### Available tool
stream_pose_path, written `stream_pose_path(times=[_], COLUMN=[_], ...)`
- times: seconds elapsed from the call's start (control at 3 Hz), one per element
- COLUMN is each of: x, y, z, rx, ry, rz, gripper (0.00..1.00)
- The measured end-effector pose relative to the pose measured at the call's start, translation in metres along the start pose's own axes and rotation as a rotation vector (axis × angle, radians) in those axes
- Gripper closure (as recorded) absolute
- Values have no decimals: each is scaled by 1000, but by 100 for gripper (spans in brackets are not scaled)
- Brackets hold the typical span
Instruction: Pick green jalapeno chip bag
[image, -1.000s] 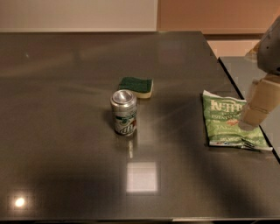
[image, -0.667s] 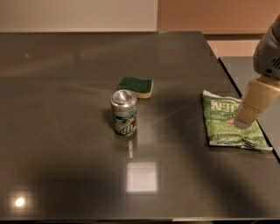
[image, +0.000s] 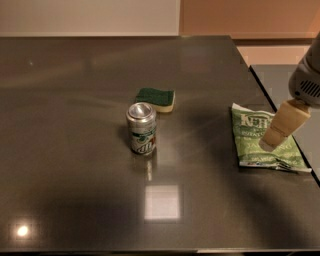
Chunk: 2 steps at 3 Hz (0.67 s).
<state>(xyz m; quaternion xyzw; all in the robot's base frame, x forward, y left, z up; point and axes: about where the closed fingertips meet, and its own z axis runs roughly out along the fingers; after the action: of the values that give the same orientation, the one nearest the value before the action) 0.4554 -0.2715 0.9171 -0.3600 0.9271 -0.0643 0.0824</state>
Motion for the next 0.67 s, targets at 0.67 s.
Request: stream_pose_path(times=[0.67], x=[21], y=[-5], z=[39], rx=[-15], ry=[60], rz=[187], gripper=[0])
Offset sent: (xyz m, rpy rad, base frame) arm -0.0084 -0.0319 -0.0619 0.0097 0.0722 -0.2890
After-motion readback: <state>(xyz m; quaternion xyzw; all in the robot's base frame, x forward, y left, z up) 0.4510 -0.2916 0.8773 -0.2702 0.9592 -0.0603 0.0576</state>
